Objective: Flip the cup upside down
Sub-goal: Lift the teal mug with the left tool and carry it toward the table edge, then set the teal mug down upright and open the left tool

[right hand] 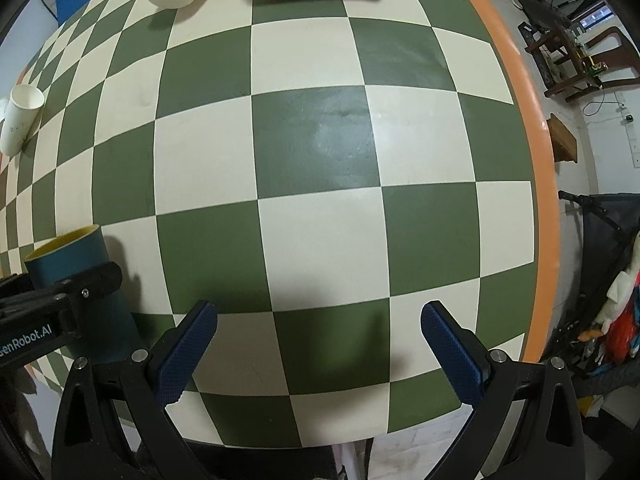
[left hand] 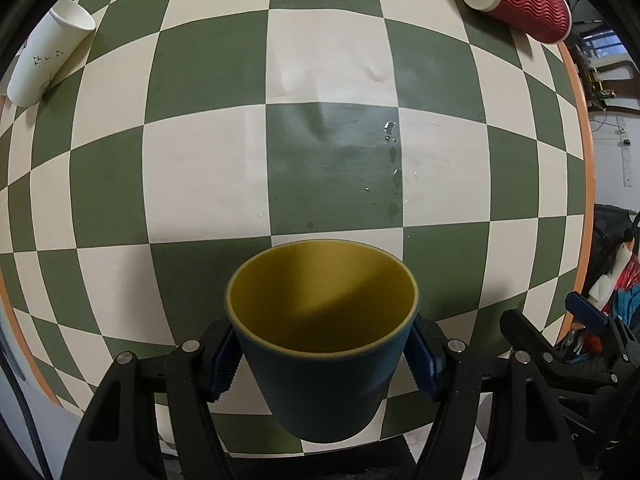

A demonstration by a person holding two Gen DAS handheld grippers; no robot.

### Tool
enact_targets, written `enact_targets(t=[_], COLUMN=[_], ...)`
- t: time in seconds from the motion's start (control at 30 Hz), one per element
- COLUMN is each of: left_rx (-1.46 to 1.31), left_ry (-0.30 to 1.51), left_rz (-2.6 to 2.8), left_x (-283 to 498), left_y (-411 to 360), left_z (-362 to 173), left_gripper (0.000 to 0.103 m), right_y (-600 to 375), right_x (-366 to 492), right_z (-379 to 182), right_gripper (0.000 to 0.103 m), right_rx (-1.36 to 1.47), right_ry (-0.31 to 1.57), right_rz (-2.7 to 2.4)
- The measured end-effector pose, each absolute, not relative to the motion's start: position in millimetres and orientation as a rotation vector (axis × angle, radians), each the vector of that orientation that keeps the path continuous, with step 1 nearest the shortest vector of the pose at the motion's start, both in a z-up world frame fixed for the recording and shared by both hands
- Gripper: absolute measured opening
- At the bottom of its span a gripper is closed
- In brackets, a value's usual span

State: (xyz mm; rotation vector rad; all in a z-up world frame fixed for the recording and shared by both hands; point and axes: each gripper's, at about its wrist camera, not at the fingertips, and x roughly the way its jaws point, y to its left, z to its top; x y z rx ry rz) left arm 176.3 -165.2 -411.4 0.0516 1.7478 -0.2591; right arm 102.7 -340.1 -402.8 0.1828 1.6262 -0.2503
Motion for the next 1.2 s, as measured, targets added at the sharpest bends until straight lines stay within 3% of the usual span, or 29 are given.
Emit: enact_targets(t=[0.33, 0.57, 1.2], left_rx=[0.049, 0.043, 0.092], left_ry=[1.731, 1.654, 1.390], left_rz=[-0.218, -0.200, -0.042], left_x=[177.2, 176.7, 132.7], left_y=[-165.4, -151.1, -57.5], left_z=[-406.8, -376.6, -260.8], left_gripper=[0.069, 0.088, 0.088], right_y=[-364.5, -363.5, -250.1], right_x=[110.0, 111.1, 77.1], right_z=[-399.1, -388.9, -287.1], right_gripper=[0.103, 0.103, 0.103], right_rx=[0.238, 0.243, 0.284], right_ry=[1.602, 1.563, 1.402], right_rz=[-0.257, -0.238, -0.014])
